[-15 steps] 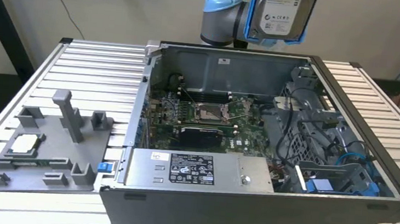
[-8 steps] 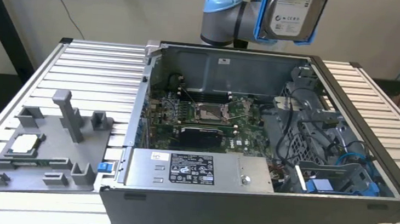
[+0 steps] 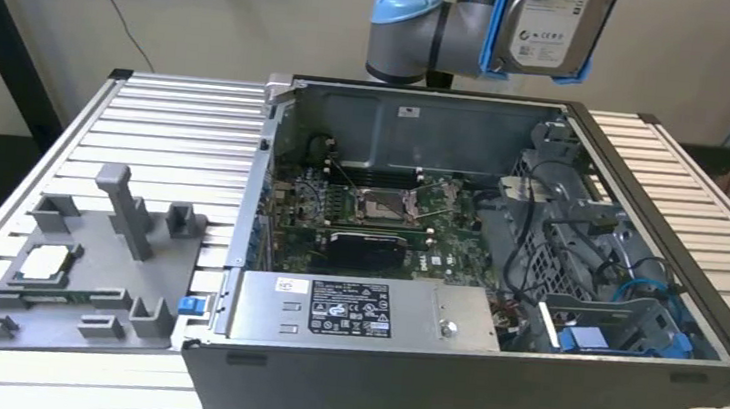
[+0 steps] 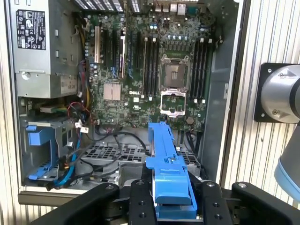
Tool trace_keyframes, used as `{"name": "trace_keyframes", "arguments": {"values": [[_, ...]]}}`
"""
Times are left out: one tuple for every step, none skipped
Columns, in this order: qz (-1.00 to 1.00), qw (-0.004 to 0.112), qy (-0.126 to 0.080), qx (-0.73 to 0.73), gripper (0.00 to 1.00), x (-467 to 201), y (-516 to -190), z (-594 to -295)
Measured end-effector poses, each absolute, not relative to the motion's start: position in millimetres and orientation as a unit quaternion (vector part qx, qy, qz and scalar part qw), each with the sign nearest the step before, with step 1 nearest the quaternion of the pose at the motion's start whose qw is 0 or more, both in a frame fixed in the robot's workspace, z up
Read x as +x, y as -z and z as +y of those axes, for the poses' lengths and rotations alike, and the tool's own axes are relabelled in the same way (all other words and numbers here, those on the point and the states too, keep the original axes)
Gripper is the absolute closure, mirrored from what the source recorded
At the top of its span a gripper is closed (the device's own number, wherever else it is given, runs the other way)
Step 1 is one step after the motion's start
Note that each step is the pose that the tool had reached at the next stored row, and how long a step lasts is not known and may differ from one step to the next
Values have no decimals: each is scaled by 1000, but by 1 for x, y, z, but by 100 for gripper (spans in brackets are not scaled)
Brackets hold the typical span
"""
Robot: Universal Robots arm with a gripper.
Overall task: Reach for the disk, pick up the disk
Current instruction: 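Pick up the disk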
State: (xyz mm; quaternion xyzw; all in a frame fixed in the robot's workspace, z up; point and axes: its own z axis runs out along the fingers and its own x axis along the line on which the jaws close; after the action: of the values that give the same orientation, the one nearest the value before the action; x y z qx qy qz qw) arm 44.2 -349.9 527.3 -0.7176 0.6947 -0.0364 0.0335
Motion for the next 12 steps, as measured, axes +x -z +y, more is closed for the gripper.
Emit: {"name": "trace_keyframes", "arguments": {"values": [[695,33,36,-718,100,46,-527,-350],[695,33,36,-717,100,47,-527,-351],[695,33,36,-717,100,48,-527,-352],[695,33,36,-717,100,50,-527,-354],[695,32,35,-717,100,50,-527,-355],[695,32,35,-717,100,51,-527,-357],[696,32,35,-717,100,51,-527,-359],[696,32,35,-717,100,51,-527,-362],[696,32,35,-717,100,52,-526,-364],[696,32,35,-717,100,52,-526,-366],[696,32,35,-716,100,52,-526,-369],[696,32,35,-716,100,52,-526,-371]]}}
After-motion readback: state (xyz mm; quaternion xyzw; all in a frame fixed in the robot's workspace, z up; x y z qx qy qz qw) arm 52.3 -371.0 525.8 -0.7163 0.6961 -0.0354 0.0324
